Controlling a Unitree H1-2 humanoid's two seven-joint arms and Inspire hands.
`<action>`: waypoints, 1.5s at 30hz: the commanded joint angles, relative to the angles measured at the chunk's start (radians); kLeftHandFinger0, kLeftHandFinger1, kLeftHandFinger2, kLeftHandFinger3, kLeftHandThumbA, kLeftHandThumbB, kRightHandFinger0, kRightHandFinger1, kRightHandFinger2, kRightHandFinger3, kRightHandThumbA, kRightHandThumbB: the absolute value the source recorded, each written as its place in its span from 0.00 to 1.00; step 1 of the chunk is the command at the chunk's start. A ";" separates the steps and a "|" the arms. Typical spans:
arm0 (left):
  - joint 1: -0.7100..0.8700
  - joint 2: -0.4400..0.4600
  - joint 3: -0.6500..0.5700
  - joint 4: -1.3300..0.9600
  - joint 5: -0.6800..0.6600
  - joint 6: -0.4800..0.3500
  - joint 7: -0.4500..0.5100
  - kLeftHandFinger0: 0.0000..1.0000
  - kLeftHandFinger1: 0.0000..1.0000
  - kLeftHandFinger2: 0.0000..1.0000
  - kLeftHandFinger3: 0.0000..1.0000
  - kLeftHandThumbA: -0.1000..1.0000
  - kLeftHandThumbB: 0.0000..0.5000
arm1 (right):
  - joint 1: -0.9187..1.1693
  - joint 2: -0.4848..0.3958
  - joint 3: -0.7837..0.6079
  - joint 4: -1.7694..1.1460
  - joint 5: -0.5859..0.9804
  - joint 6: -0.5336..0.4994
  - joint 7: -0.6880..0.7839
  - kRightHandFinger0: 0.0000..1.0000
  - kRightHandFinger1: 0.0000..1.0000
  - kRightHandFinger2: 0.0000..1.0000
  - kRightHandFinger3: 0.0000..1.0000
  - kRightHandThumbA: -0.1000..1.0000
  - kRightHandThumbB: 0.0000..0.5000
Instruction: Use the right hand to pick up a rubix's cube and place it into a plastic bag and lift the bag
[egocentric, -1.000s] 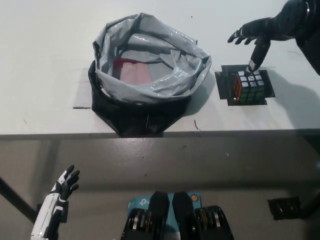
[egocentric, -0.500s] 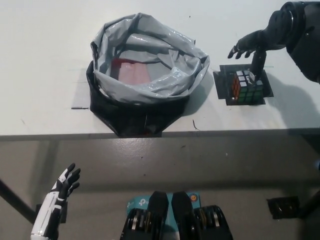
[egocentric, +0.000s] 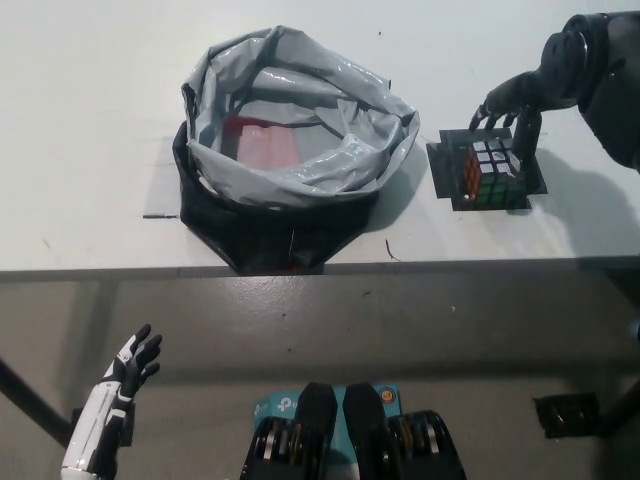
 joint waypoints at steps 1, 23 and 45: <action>0.003 0.011 0.000 -0.031 -0.006 0.001 -0.011 1.00 1.00 1.00 1.00 0.98 0.46 | -0.054 0.009 -0.028 0.015 -0.009 -0.011 -0.014 1.00 1.00 1.00 1.00 0.85 1.00; -0.002 0.010 0.001 -0.032 -0.009 -0.011 -0.010 1.00 1.00 1.00 1.00 0.98 0.48 | -0.042 0.050 -0.043 0.092 -0.031 -0.095 -0.072 1.00 1.00 1.00 1.00 0.90 1.00; -0.018 0.014 0.004 -0.031 -0.017 -0.015 -0.014 1.00 1.00 1.00 1.00 0.98 0.46 | -0.017 0.083 0.014 0.188 -0.116 -0.084 -0.183 1.00 1.00 1.00 1.00 0.76 1.00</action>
